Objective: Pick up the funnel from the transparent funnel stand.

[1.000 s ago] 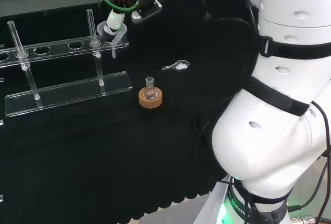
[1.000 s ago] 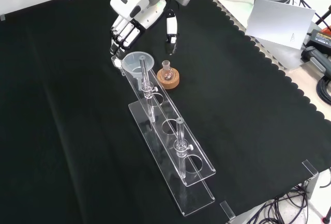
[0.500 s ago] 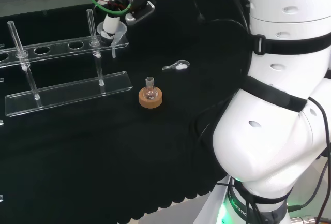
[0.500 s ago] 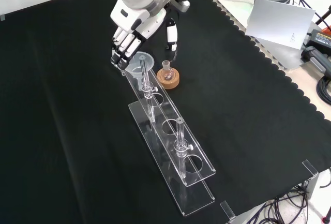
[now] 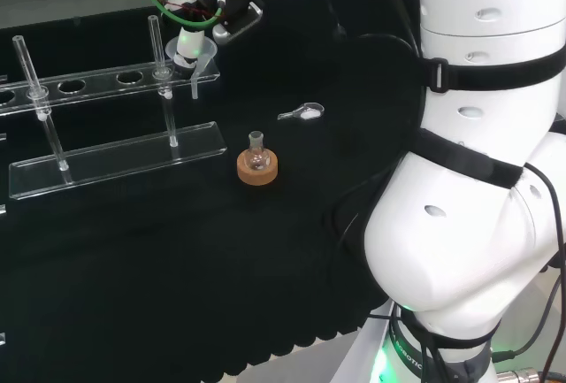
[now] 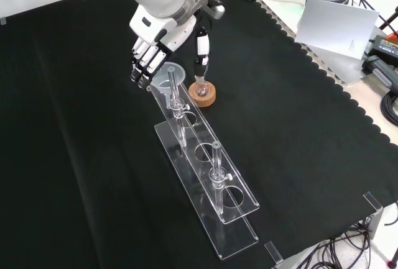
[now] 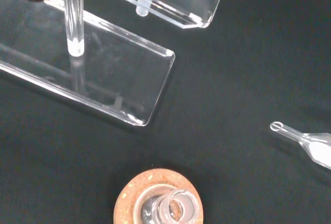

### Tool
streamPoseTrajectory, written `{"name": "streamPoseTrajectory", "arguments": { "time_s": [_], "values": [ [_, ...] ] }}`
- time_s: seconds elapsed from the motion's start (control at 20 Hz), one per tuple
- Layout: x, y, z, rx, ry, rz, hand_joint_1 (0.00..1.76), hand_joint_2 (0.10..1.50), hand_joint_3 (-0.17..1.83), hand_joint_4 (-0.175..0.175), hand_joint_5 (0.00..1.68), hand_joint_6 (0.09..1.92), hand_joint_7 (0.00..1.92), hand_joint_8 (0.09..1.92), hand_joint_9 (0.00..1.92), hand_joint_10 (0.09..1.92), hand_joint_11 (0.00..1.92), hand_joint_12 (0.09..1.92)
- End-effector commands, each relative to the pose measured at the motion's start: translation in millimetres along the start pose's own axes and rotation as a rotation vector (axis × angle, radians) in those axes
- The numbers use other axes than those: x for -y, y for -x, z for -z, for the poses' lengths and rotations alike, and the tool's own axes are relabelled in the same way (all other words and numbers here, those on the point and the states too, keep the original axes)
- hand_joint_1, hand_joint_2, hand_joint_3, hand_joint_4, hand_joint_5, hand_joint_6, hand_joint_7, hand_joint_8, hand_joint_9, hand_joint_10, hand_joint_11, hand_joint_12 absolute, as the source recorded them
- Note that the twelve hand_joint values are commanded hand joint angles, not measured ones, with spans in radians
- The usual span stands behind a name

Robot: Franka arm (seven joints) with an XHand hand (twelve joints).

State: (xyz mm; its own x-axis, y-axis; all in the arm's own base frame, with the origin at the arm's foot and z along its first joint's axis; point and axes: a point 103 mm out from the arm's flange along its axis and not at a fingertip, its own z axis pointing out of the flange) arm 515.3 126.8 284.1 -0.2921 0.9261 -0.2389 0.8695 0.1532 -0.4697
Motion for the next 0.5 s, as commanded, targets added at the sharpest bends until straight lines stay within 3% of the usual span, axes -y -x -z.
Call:
{"name": "streamPoseTrajectory", "arguments": {
  "time_s": [0.05,0.15,0.35,0.5],
  "values": [
    [-5.8,0.1,-2.3,0.015,-0.010,0.004,0.71,0.71,0.23,0.044,0.11,0.09,0.09,0.09,0.00,0.99,0.28,1.54],
    [-7.8,-0.2,-3.2,0.019,-0.014,0.008,0.71,0.70,0.25,0.045,0.12,0.09,0.08,0.14,0.01,0.99,0.29,1.54],
    [-10.3,1.4,-4.9,0.018,-0.023,0.008,0.72,0.66,0.35,0.047,0.15,0.09,0.01,0.42,0.05,0.99,0.30,1.53],
    [-11.8,1.3,-6.8,0.021,-0.018,0.003,0.72,0.65,0.37,0.046,0.16,0.09,0.00,0.48,0.08,0.99,0.30,1.53]
  ]
}}
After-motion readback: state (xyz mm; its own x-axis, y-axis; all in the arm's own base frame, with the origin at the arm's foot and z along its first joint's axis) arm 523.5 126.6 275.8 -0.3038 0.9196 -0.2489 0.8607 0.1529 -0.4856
